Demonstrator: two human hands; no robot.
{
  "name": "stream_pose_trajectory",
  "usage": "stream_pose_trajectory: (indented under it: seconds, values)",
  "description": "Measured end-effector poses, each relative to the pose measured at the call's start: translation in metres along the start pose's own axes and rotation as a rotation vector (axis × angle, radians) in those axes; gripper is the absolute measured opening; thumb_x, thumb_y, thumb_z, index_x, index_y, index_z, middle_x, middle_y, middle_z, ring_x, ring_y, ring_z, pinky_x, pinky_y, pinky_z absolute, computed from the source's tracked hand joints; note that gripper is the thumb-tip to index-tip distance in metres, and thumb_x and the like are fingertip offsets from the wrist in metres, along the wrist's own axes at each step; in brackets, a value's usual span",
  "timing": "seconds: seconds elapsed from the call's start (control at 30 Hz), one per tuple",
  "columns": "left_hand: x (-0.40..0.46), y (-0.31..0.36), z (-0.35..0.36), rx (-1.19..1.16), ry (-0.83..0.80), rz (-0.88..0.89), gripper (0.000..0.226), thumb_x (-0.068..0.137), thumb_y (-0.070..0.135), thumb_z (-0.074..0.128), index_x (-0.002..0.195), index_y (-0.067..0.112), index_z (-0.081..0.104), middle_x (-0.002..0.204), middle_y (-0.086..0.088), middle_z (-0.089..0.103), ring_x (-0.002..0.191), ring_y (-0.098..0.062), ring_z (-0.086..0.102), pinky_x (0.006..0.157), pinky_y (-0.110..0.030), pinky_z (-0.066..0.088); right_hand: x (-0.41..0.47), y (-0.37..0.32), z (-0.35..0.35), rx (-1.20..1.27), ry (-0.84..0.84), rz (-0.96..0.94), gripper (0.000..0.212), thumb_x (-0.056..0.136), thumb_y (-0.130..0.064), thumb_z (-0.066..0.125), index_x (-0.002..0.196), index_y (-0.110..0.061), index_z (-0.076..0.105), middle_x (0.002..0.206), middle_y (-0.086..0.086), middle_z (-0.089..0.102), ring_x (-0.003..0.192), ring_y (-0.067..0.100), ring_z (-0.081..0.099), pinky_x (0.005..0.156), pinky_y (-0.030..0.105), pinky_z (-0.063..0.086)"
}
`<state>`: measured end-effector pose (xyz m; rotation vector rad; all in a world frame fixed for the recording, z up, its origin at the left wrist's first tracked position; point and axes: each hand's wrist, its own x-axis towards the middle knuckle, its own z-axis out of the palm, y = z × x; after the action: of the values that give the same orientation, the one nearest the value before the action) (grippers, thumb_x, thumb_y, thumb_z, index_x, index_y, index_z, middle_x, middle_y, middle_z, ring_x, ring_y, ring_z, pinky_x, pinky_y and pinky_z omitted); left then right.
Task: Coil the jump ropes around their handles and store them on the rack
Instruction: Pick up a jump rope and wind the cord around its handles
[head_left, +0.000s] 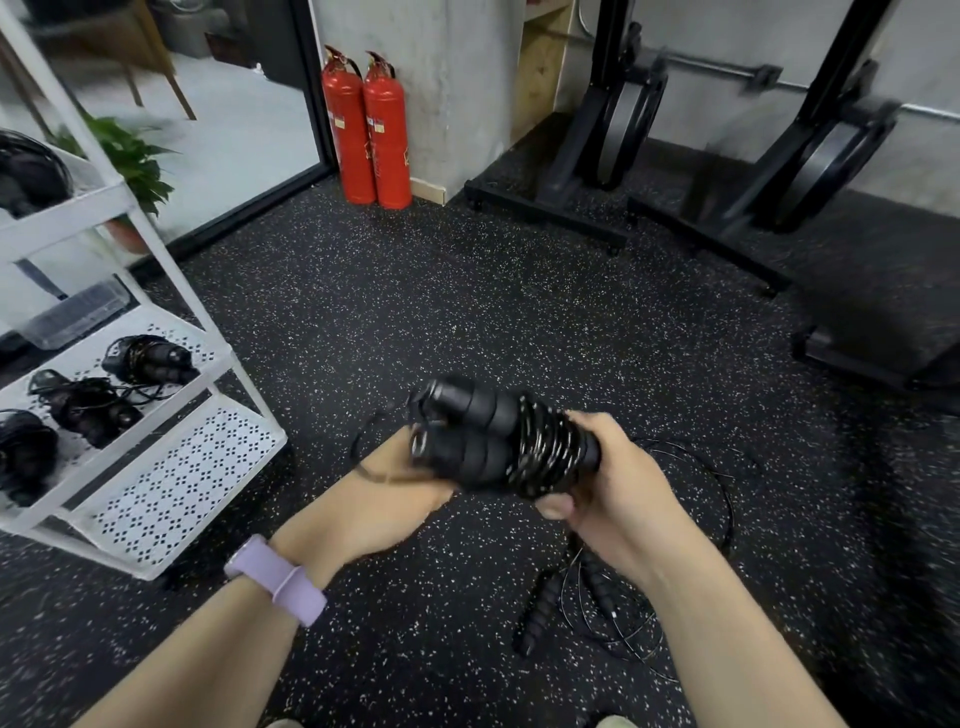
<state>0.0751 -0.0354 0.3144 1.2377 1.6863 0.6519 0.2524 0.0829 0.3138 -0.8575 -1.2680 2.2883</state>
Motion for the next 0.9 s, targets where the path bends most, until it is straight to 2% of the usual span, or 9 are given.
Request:
stream_pose_trajectory:
  seconds: [0.03,0.07,0.17,0.3,0.5,0.67,0.77,0.83,0.9]
  values:
    - [0.002,-0.002,0.001,-0.014,0.075,-0.014,0.04,0.104,0.018,0.054,0.068,0.032,0.061,0.063,0.015,0.045,0.05,0.0,0.042,0.055,-0.013,0.037,0.002,0.0,0.0,0.065,0.045,0.003,0.029,0.105,-0.025,0.037,0.094,-0.007,0.056,0.071,0.015,0.048,0.052,0.019,0.034,0.048,0.029,0.03]
    - [0.003,-0.004,0.001,-0.074,0.11,0.011,0.036,0.108,0.025,0.048,0.079,0.031,0.069,0.062,0.014,0.046,0.052,-0.001,0.039,0.053,-0.018,0.035,0.004,-0.001,0.0,0.133,0.09,0.018,0.032,0.106,-0.023,0.033,0.095,-0.006,0.057,0.073,0.018,0.051,0.052,0.019,0.035,0.047,0.028,0.029]
    - [0.003,0.001,0.004,-0.087,0.164,0.024,0.027,0.108,0.028,0.045,0.096,0.03,0.07,0.068,0.008,0.063,0.054,-0.005,0.051,0.049,-0.021,0.043,0.008,-0.001,0.003,0.276,0.204,0.079,0.04,0.111,-0.027,0.028,0.1,-0.005,0.059,0.074,0.02,0.06,0.053,0.018,0.04,0.045,0.026,0.031]
    - [0.002,0.003,0.012,-0.024,0.227,-0.007,0.023,0.107,0.024,0.049,0.095,0.025,0.068,0.077,0.005,0.075,0.057,-0.013,0.067,0.052,-0.026,0.053,0.012,0.005,0.009,0.255,0.309,0.098,0.057,0.113,-0.045,0.03,0.119,0.003,0.06,0.077,0.02,0.062,0.056,0.018,0.046,0.052,0.029,0.037]
    - [-0.002,0.015,0.005,-0.423,0.361,-0.051,0.021,0.106,0.018,0.054,0.098,0.01,0.072,0.086,-0.005,0.079,0.055,-0.016,0.066,0.049,-0.028,0.056,0.015,0.007,0.008,0.23,0.449,0.047,0.059,0.111,-0.047,0.037,0.13,0.005,0.057,0.09,0.023,0.062,0.059,0.02,0.051,0.057,0.032,0.042]
    - [-0.002,0.019,0.008,-0.426,0.444,0.019,0.027,0.104,0.028,0.057,0.092,0.011,0.072,0.08,-0.004,0.079,0.055,-0.013,0.063,0.048,-0.026,0.052,0.015,0.018,0.018,-0.154,0.468,0.015,0.049,0.108,-0.051,0.041,0.118,-0.007,0.061,0.101,0.026,0.072,0.069,0.022,0.06,0.065,0.037,0.049]
    - [-0.003,0.019,0.007,-0.481,0.509,0.034,0.031,0.102,0.033,0.058,0.089,0.01,0.073,0.074,-0.007,0.078,0.053,-0.011,0.061,0.046,-0.023,0.049,0.009,0.02,0.021,-0.519,0.446,-0.016,0.048,0.106,-0.059,0.035,0.105,-0.018,0.06,0.101,0.01,0.071,0.08,0.017,0.064,0.071,0.035,0.046]
    - [-0.003,0.019,0.008,-0.493,0.549,0.043,0.031,0.103,0.036,0.057,0.091,0.014,0.074,0.071,-0.007,0.077,0.053,-0.011,0.061,0.046,-0.023,0.048,0.005,0.023,0.022,-0.685,0.389,-0.064,0.045,0.105,-0.061,0.033,0.096,-0.022,0.053,0.089,-0.001,0.063,0.074,0.001,0.057,0.067,0.033,0.041]
    - [-0.003,0.02,0.008,-0.508,0.601,0.057,0.03,0.103,0.038,0.055,0.091,0.019,0.075,0.067,-0.007,0.074,0.052,-0.01,0.06,0.047,-0.022,0.048,0.003,0.026,0.024,-0.757,0.311,-0.122,0.04,0.106,-0.058,0.033,0.089,-0.025,0.045,0.079,-0.006,0.053,0.061,-0.005,0.049,0.063,0.033,0.037]
